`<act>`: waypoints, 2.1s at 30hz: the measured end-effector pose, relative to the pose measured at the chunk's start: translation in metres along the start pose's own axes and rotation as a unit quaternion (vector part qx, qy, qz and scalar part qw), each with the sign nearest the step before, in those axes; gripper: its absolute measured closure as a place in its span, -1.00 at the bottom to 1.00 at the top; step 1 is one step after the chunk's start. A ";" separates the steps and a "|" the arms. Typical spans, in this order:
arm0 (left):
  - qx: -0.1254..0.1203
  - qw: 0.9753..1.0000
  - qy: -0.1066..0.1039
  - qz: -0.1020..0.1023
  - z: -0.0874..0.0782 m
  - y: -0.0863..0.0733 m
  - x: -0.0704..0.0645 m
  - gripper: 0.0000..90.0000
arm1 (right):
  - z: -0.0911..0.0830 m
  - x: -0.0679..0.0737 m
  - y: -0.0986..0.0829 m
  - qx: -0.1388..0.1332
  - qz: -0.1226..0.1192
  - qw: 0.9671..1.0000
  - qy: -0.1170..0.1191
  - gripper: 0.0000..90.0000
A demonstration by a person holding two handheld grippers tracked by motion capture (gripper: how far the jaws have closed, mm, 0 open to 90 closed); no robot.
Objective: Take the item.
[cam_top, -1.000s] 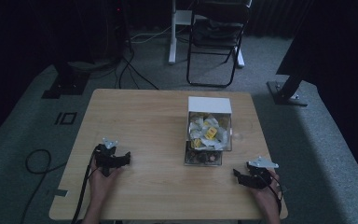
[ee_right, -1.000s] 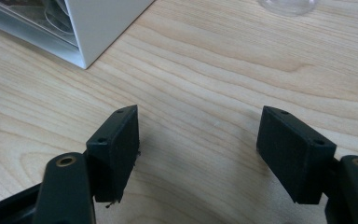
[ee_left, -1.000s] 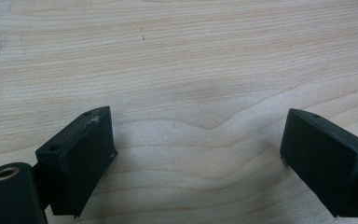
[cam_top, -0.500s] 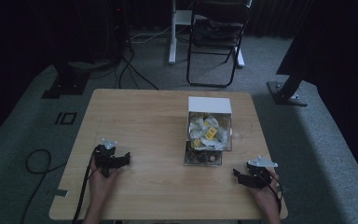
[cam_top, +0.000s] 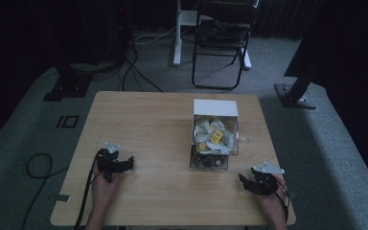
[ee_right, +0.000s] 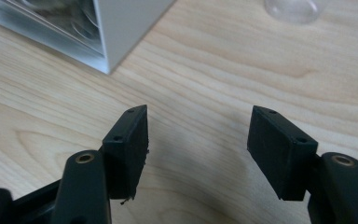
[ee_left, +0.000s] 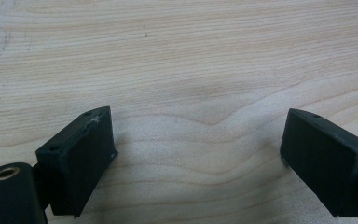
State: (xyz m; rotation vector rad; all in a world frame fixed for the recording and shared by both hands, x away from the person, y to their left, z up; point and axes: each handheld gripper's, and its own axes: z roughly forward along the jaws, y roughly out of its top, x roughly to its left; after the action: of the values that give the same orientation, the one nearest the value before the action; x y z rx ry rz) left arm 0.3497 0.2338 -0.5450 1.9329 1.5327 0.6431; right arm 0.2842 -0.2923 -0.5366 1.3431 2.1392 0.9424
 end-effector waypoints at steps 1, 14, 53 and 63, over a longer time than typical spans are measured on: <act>0.000 1.000 0.000 0.000 0.000 0.000 0.000 -0.76 | -0.001 0.001 0.001 -0.002 -0.002 1.000 -0.001 -0.11; 0.000 1.000 0.000 0.000 0.000 0.000 0.000 -0.76 | -0.025 0.021 0.011 -0.041 -0.021 0.999 0.016 0.02; 0.000 1.000 0.000 0.000 0.000 0.000 0.000 -0.76 | -0.034 0.074 0.042 -0.091 -0.089 0.989 0.078 0.20; 0.000 1.000 0.000 0.000 0.000 0.000 0.000 -0.76 | -0.026 0.088 0.053 -0.097 -0.109 0.985 0.091 0.20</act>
State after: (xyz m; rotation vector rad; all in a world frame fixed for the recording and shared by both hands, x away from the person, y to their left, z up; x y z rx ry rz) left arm 0.3497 0.2339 -0.5450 1.9330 1.5326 0.6431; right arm 0.2606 -0.2055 -0.4807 0.9389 2.2062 1.1846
